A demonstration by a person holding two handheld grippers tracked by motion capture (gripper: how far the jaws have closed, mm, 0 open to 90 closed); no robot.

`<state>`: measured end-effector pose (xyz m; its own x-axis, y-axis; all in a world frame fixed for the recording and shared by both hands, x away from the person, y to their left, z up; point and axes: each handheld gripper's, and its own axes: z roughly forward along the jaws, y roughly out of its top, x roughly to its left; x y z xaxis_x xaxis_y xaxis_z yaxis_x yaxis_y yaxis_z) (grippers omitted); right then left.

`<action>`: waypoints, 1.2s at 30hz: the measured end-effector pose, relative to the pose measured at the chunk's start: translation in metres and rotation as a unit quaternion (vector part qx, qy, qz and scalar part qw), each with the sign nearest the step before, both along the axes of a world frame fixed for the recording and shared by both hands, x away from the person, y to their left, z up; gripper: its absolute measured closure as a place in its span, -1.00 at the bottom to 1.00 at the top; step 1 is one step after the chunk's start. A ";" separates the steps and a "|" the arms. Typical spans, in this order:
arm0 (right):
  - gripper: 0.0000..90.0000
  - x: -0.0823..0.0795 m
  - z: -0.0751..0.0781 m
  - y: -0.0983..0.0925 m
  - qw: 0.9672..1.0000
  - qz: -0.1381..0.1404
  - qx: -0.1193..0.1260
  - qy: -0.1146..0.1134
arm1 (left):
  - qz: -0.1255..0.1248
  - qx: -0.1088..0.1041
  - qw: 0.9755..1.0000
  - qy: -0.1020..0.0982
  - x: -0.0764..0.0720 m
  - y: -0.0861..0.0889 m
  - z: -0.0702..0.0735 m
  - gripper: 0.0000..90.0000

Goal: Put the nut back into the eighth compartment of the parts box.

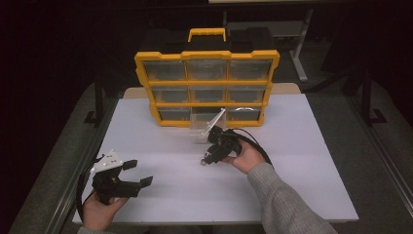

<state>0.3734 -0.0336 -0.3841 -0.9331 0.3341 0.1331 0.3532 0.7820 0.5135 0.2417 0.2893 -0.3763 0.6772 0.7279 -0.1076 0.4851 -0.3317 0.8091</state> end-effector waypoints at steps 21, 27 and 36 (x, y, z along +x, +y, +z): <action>0.28 0.007 -0.032 0.018 1.000 -0.001 -0.030 0.009 | -0.001 0.000 1.000 -0.001 0.000 0.000 -0.001 -0.64; 0.34 0.009 -0.036 0.021 1.000 0.002 -0.029 0.011 | 0.000 -0.001 1.000 -0.002 0.000 0.000 0.000 -0.64; 0.39 0.007 -0.039 0.029 0.999 0.011 -0.051 -0.001 | 0.000 -0.003 1.000 -0.002 0.000 0.001 0.001 -0.64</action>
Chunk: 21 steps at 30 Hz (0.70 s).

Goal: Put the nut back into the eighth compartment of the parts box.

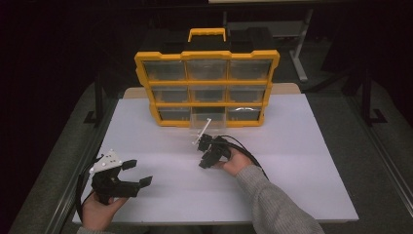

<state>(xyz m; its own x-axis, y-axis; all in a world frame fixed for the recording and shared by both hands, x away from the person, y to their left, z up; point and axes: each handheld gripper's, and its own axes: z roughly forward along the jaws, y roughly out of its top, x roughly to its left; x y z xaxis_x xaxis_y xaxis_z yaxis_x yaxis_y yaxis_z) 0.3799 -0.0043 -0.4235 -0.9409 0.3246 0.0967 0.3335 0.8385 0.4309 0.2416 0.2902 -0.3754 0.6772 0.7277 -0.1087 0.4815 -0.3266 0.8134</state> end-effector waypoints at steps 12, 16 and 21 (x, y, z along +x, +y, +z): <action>0.51 -0.001 0.000 0.007 1.000 0.006 -0.014 -0.011 | -0.001 0.001 1.000 0.001 0.000 -0.001 0.000 -0.64; 0.53 0.001 0.000 0.006 1.000 0.009 -0.011 -0.003 | -0.002 0.001 1.000 0.000 0.000 -0.002 -0.001 -0.64; 0.53 0.004 0.000 0.004 1.000 0.008 0.001 0.014 | -0.002 0.002 1.000 0.000 0.000 0.000 0.000 -0.64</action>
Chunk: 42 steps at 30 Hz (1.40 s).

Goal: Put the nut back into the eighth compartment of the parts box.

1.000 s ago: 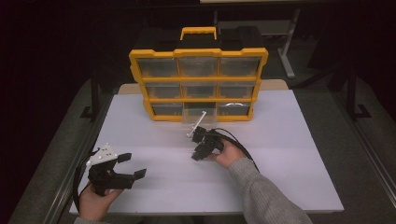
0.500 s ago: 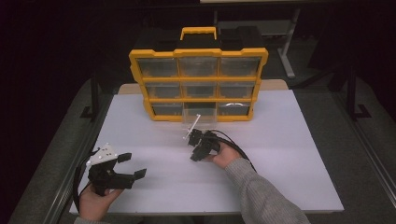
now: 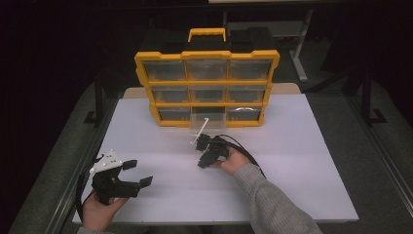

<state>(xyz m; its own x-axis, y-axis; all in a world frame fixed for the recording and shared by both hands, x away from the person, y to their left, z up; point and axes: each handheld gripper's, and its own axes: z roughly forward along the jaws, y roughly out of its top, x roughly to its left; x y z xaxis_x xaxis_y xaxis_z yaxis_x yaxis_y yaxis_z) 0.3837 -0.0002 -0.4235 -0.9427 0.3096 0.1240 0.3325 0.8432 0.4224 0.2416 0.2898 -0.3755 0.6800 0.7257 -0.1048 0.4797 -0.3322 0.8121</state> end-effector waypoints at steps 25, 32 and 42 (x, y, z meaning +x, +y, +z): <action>0.54 0.003 0.048 -0.015 0.998 0.013 0.054 0.010 | 0.001 0.001 1.000 0.000 -0.001 0.000 0.001 -0.64; 0.53 0.005 0.063 -0.019 0.998 0.009 0.063 0.006 | 0.000 0.003 1.000 0.002 -0.001 0.000 0.001 -0.64; 0.54 0.012 0.092 -0.021 0.997 0.008 0.077 -0.006 | 0.002 -0.001 1.000 0.001 -0.001 0.000 0.002 -0.64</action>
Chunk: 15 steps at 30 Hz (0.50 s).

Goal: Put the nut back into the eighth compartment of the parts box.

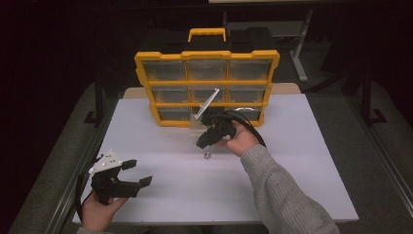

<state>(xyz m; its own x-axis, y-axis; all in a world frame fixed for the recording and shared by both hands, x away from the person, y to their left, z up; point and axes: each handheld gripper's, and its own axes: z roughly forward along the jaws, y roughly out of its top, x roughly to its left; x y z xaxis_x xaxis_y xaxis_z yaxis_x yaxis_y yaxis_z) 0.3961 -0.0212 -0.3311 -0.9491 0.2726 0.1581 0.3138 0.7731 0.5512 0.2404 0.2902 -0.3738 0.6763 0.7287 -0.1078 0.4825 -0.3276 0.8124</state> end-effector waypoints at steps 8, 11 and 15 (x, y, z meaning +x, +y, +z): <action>0.54 0.008 0.019 -0.004 1.000 -0.007 0.005 -0.018 | 0.000 -0.001 1.000 -0.002 0.000 0.001 0.000 -0.64; 0.53 0.011 0.026 -0.006 1.000 -0.011 0.005 -0.018 | -0.001 0.001 1.000 -0.002 0.000 0.001 0.000 -0.64; 0.53 0.015 0.032 -0.008 1.000 -0.017 0.005 -0.022 | -0.001 0.000 1.000 -0.003 0.000 0.001 0.001 -0.64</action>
